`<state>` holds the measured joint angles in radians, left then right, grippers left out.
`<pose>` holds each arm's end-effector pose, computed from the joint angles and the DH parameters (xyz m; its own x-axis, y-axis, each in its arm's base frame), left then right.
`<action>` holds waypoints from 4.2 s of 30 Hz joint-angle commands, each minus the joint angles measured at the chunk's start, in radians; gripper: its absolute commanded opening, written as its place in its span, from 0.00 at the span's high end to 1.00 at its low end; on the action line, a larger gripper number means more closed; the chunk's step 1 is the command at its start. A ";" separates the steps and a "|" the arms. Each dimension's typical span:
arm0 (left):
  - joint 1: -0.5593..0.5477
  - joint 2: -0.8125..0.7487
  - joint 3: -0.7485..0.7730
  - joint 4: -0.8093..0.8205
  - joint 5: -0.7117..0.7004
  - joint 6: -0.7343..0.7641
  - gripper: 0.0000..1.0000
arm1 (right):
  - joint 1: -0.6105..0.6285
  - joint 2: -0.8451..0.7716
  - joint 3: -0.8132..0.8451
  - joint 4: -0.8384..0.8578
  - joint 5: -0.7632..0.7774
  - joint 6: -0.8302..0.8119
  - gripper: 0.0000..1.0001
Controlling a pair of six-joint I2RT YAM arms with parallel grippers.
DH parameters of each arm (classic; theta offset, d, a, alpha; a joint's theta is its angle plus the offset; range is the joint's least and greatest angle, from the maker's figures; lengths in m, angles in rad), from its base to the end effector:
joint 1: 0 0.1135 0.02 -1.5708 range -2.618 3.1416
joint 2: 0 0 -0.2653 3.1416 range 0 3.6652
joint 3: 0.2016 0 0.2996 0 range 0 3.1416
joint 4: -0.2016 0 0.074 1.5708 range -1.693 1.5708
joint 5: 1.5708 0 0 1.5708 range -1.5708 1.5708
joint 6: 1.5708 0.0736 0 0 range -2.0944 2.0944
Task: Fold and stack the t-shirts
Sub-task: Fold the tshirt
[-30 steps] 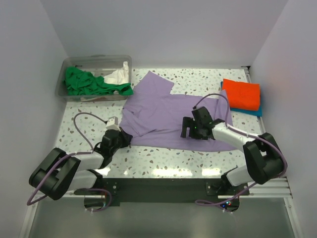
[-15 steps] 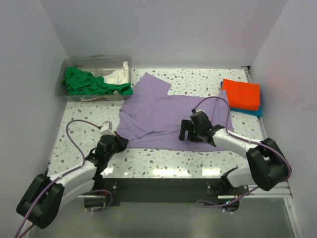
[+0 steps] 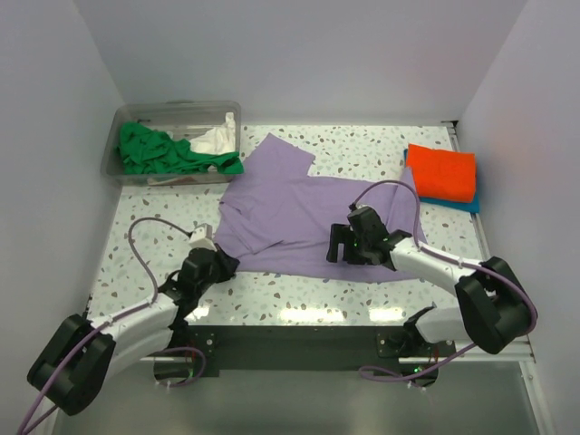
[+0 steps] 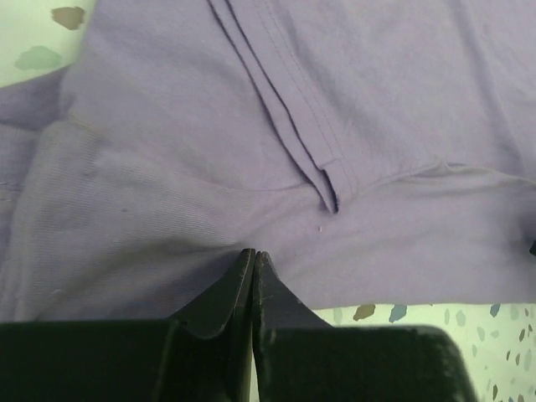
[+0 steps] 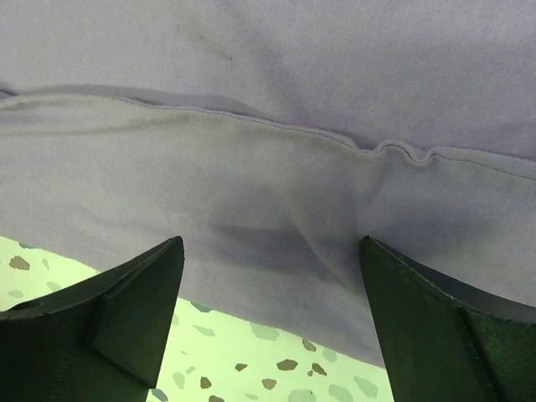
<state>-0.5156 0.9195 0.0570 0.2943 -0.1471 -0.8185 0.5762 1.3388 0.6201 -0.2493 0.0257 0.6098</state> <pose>0.1962 -0.0988 0.0616 -0.5975 -0.4915 -0.6335 -0.0820 0.8234 -0.5615 0.2552 0.1636 0.1020 -0.8712 0.1167 -0.4769 -0.0409 0.9507 0.3073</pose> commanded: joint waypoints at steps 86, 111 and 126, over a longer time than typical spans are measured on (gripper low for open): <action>-0.162 0.734 0.606 0.144 0.018 0.245 1.00 | 0.008 -0.021 0.018 -0.165 0.002 0.008 0.09; -0.193 0.809 0.751 0.094 -0.017 0.269 0.62 | 0.008 -0.038 0.026 -0.191 0.026 0.016 0.09; -0.181 0.432 0.557 0.057 -0.195 0.314 0.23 | 0.010 -0.125 0.168 -0.303 0.139 -0.058 0.09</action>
<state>-0.7029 1.3888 0.6918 0.3573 -0.2466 -0.5293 0.5781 1.2469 0.7307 -0.5354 0.1234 0.5842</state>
